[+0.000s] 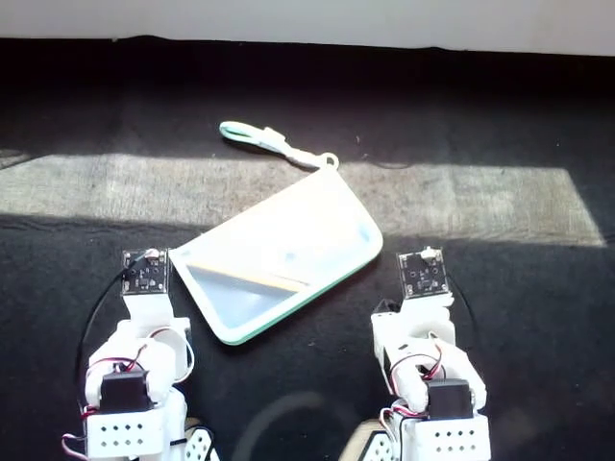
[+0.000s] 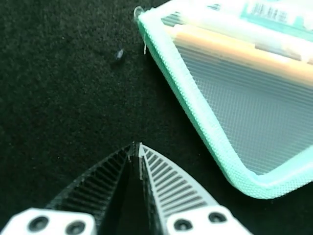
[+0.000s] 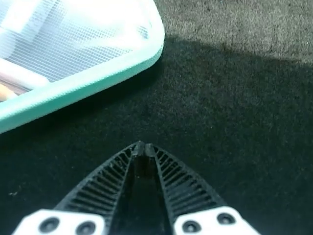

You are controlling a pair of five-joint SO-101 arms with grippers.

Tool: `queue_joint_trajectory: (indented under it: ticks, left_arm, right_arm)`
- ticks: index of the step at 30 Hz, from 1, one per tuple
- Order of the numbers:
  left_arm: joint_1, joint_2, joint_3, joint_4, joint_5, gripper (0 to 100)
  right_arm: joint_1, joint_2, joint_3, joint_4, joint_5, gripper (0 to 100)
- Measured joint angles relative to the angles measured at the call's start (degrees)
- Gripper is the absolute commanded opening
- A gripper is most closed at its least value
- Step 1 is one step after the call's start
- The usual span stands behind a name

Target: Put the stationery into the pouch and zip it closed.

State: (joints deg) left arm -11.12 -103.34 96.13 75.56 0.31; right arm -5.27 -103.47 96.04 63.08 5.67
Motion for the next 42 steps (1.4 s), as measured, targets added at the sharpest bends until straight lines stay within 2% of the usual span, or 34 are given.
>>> queue_joint_trajectory:
  ticks: [7, 13, 19, 42]
  left_arm:
    - [0.0, 0.0, 0.0, 0.53, 0.44, 1]
    - [0.0, 0.0, 0.0, 0.53, 0.44, 1]
    - [0.0, 0.0, 0.0, 0.53, 0.44, 1]
    - [0.0, 0.0, 0.0, 0.53, 0.44, 1]
  right_arm:
    - [0.0, 0.0, 0.0, 6.42, -0.79, 0.7]
    - [0.0, 0.0, 0.0, 7.38, -1.14, 0.6]
    - [0.0, 0.0, 0.0, 7.38, -12.13, 0.6]
    - [0.0, 0.0, 0.0, 7.38, -11.96, 0.6]
